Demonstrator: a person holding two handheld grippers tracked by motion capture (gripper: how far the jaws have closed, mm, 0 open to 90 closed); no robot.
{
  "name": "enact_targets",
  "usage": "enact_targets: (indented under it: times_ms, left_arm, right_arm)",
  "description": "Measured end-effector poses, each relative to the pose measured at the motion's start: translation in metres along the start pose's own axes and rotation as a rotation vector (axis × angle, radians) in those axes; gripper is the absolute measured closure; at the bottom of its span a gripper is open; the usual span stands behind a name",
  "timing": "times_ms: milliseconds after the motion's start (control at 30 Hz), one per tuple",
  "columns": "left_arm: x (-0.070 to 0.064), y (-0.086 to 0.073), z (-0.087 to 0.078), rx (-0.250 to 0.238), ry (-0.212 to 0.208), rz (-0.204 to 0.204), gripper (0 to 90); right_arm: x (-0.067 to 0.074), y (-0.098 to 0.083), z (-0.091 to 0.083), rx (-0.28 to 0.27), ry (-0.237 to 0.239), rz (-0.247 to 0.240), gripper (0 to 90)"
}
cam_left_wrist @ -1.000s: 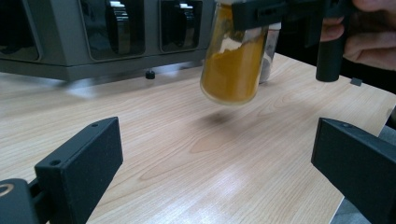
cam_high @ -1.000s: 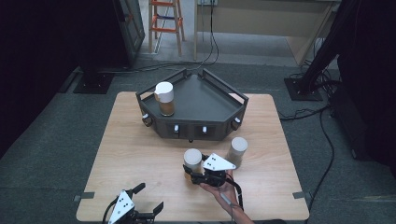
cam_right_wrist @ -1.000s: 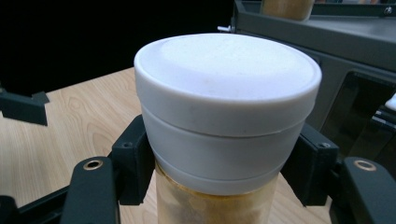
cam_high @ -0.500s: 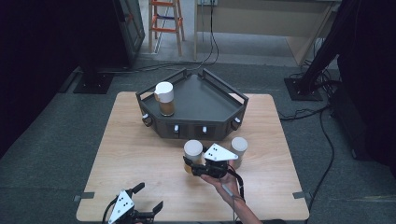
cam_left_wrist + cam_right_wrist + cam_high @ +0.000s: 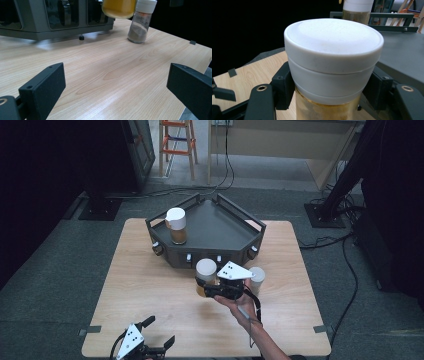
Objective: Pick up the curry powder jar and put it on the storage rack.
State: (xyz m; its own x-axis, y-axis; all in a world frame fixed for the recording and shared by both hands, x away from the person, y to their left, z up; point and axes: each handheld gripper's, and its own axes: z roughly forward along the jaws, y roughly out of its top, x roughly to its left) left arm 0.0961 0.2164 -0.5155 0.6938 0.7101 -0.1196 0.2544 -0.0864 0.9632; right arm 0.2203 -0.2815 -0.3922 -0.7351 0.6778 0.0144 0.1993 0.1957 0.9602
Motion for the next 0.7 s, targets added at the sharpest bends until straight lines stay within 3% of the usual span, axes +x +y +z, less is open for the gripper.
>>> enact_targets:
  times_ms: [700]
  left_arm:
    - [0.002,0.000,0.002,0.012,-0.005,-0.006,1.8]
  right_arm:
    - [-0.014,0.047,0.016,0.000,-0.035,0.004,34.9]
